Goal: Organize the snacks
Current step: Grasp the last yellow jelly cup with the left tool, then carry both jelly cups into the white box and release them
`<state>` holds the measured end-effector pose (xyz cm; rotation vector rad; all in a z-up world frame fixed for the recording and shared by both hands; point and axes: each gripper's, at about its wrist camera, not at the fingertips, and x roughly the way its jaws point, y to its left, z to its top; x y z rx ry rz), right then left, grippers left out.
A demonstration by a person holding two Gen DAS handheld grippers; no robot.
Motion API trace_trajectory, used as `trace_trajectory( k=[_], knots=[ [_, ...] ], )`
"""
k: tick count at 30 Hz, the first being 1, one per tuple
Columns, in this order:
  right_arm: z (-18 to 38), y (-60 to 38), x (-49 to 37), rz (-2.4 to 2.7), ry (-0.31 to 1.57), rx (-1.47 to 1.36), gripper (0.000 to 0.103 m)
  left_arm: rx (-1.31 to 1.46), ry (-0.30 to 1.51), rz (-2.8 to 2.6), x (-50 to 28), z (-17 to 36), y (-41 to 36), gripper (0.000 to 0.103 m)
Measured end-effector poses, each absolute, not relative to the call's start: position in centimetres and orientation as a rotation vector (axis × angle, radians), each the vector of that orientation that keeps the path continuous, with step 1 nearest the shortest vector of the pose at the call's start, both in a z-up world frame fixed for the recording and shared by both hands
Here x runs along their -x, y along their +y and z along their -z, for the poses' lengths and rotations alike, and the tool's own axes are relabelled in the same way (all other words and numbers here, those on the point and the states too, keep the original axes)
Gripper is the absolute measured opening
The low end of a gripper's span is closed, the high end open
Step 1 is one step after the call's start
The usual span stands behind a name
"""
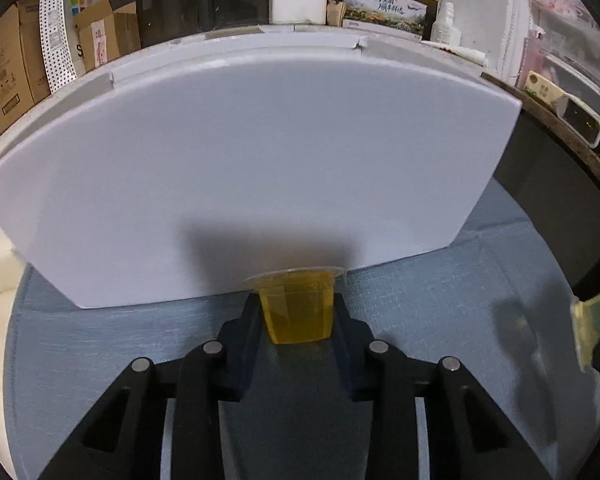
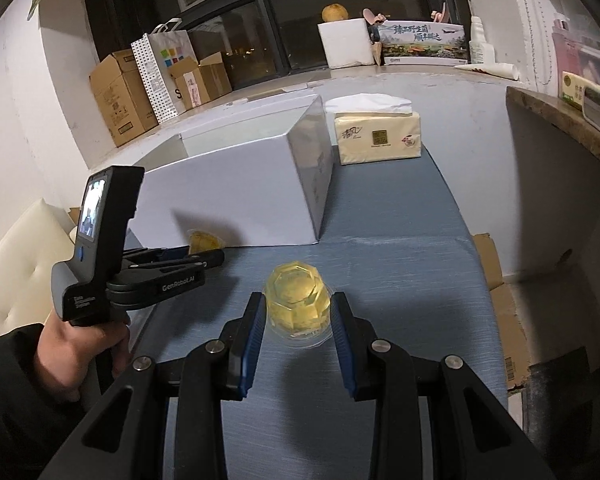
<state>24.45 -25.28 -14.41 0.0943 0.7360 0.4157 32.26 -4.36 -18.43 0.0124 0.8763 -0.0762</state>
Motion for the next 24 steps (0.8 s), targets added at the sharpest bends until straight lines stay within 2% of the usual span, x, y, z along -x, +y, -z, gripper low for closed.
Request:
trace_trajectory(
  k=[5,14,18,24],
  knots=[
    [14.2,-24.2,-24.2,-0.43,0.73,-0.095,0.036,-0.017,0.8,0.109,-29.6,16.1,-3.9,0.037],
    [11.4,-21.3,-24.4,-0.483,0.665,-0.078,0.036,-0.009,0.602,0.124,-22.8,8.0,-1.2,0.037],
    [8.9,-19.6,-25.9,-0.507,0.619,-0.066,0.036,-0.006,0.552,0.115,-23.8,4.7,1.5,0.037],
    [5.5,-17.0,-30.2,-0.515,0.577,-0.032,0.036,0.011,0.551,0.104,-28.6,2.8,3.8,0.037]
  ],
)
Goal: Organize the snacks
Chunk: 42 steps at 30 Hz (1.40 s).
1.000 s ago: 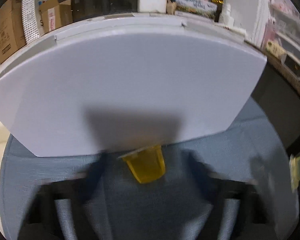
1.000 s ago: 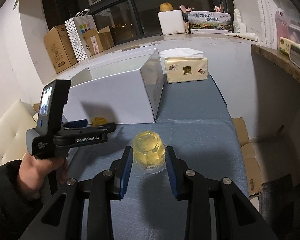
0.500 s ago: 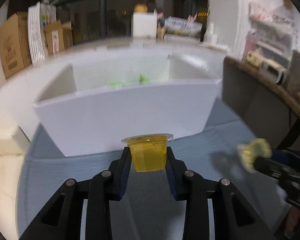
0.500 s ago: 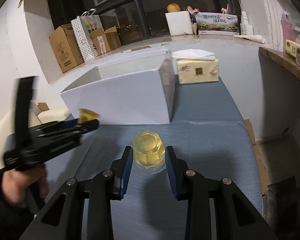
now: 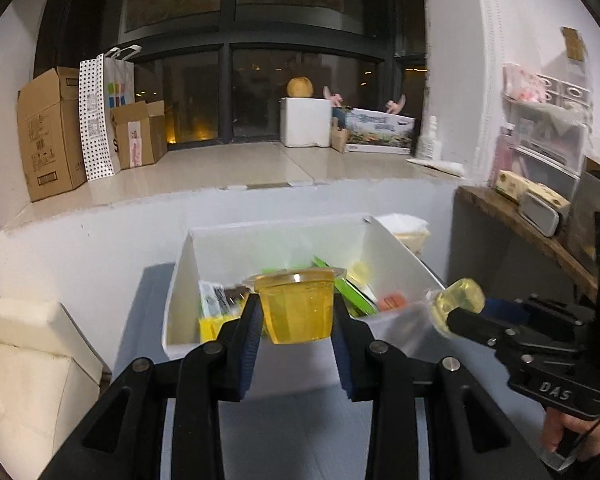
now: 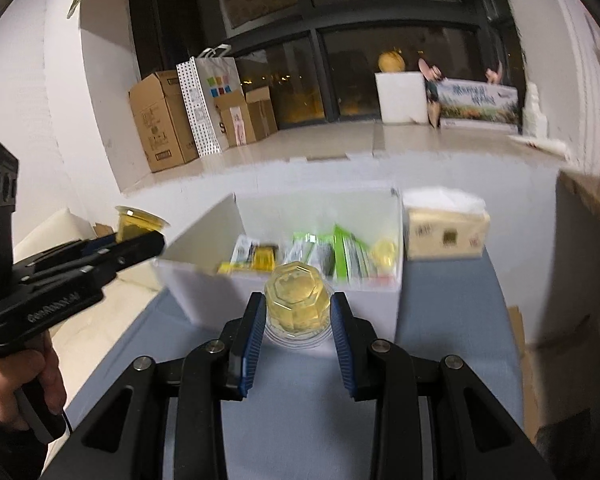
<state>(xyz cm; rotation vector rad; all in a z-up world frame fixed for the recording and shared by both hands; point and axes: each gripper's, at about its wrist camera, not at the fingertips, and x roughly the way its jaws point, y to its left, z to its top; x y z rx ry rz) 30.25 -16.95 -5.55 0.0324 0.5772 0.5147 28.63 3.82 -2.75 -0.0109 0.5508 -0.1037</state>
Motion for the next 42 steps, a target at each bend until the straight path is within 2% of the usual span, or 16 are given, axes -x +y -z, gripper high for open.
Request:
trace_trajectory(
  k=[6,11,12,13,14,15,16,19,21,24,27,42],
  knots=[
    [4.4,-15.5,-35.8,-0.517,0.586,-0.051,0.036,0.038,0.594,0.09,-34.1,3.8,5.1,0.037],
    [5.8,-14.7,-39.6,-0.499,0.627,-0.031,0.036,0.025,0.633,0.065,-36.5,5.9,5.7,0.038],
    [6.2,-14.7,-40.1,-0.503,0.639,-0.023,0.037,0.025,0.637,0.059,-37.1,6.4,5.9,0.043],
    [6.4,-14.7,-40.4,-0.501,0.642,-0.016,0.039,0.031,0.647,0.058,-37.5,6.7,6.1,0.061],
    [6.7,-14.5,-40.7,-0.487,0.649,-0.005,0.062,0.046,0.676,0.053,-38.2,7.2,6.4,0.078],
    [7.0,-14.5,-40.8,-0.475,0.661,0.001,0.079,0.059,0.676,0.045,-38.3,7.4,6.6,0.102],
    [7.1,-14.6,-40.7,-0.468,0.651,-0.002,0.097,0.069,0.656,0.045,-38.2,7.5,6.9,0.103],
    [7.4,-15.0,-40.2,-0.459,0.64,-0.019,0.103,0.053,0.662,0.043,-38.1,7.9,6.8,0.103],
    [7.5,-15.2,-39.9,-0.449,0.652,-0.03,0.103,0.053,0.634,0.047,-37.4,7.6,6.7,0.103],
    [6.2,-15.4,-37.2,-0.448,0.536,0.007,0.103,0.022,0.573,0.046,-35.6,6.7,6.1,0.103],
    [5.6,-15.4,-35.3,-0.431,0.519,0.057,0.103,0.023,0.543,0.031,-33.7,5.7,5.6,0.103],
    [2.9,-20.9,-22.5,-0.438,0.46,-0.034,0.103,0.145,0.541,0.01,-20.1,3.2,4.0,0.103]
  ],
)
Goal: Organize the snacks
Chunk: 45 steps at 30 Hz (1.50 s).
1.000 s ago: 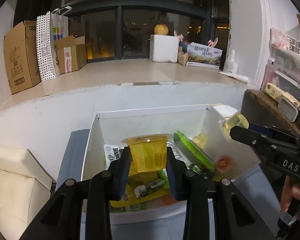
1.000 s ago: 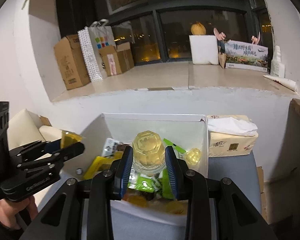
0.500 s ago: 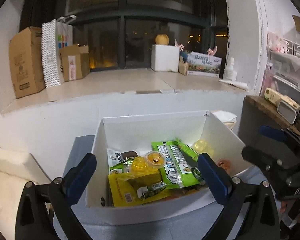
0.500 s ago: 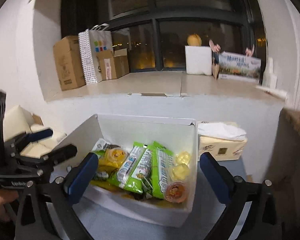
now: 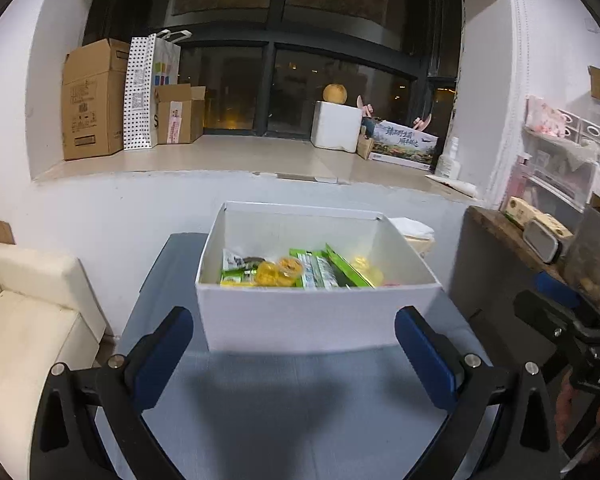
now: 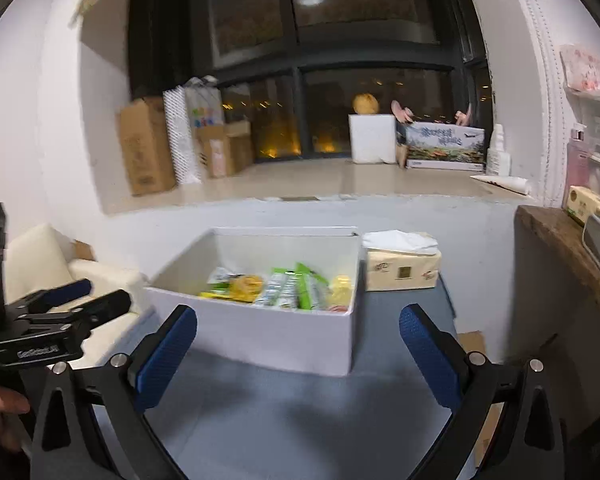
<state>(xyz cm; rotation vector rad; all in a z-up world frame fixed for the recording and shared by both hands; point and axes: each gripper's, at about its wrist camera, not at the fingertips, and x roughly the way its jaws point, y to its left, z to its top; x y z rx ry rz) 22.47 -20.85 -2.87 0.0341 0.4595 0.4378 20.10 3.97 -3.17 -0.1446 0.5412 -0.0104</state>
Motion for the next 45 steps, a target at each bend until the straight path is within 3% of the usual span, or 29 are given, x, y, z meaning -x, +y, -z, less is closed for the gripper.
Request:
trace_trajectory(
  k=[12,45],
  knots=[
    [2.4,-20.1,-13.0,-0.435,0.501,0.002,0.103,0.116,0.54,-0.025,-8.3,1.4,2.1,0.103],
    [1.7,-21.2,-8.7,-0.42,0.463,0.013,0.103,0.08,0.537,-0.036,-5.3,0.8,0.7,0.103]
  ],
)
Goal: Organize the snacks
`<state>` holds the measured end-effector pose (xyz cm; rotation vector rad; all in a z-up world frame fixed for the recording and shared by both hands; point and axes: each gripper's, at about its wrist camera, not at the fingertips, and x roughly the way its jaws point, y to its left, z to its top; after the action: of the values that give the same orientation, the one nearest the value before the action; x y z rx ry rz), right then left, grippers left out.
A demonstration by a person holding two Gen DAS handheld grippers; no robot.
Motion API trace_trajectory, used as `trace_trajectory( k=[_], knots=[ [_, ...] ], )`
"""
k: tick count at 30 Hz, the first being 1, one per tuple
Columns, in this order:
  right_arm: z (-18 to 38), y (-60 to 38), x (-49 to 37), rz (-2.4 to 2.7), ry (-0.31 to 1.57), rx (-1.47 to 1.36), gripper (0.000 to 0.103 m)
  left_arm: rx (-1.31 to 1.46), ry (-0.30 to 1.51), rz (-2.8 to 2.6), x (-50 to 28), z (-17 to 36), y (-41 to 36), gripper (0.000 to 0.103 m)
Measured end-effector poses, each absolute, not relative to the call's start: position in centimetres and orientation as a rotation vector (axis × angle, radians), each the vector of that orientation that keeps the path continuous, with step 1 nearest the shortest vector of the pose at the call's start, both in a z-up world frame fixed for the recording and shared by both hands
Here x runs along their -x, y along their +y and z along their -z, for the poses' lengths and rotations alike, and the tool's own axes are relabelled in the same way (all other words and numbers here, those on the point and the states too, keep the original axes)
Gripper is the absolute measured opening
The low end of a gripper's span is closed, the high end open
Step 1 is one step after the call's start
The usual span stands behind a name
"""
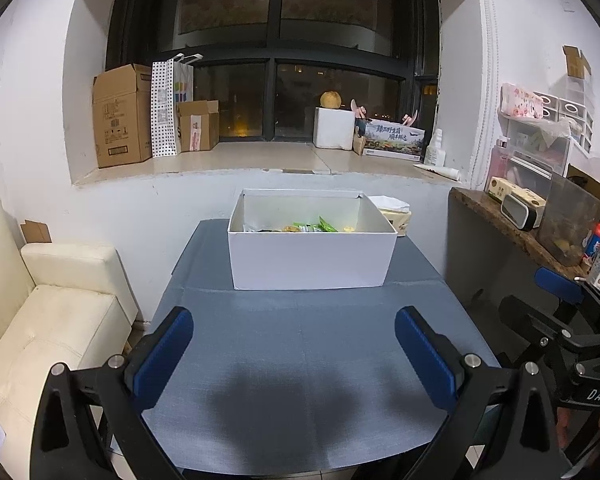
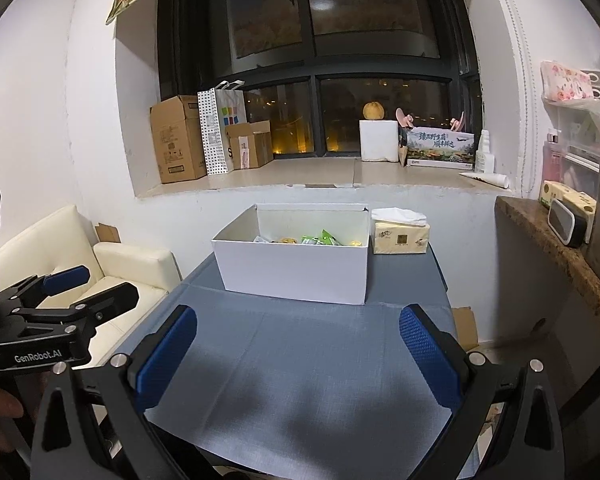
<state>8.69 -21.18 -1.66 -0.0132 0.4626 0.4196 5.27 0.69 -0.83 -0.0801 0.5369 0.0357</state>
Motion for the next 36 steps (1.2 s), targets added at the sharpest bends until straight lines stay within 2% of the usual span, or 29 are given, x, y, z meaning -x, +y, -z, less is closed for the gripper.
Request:
trace_trajectory(
  k=[36],
  knots=[
    [1.26,-21.27,-8.47,-0.422,0.462,0.009,0.103,0.076,0.545,-0.029,-4.57,0.74,0.58,0.103]
  ],
)
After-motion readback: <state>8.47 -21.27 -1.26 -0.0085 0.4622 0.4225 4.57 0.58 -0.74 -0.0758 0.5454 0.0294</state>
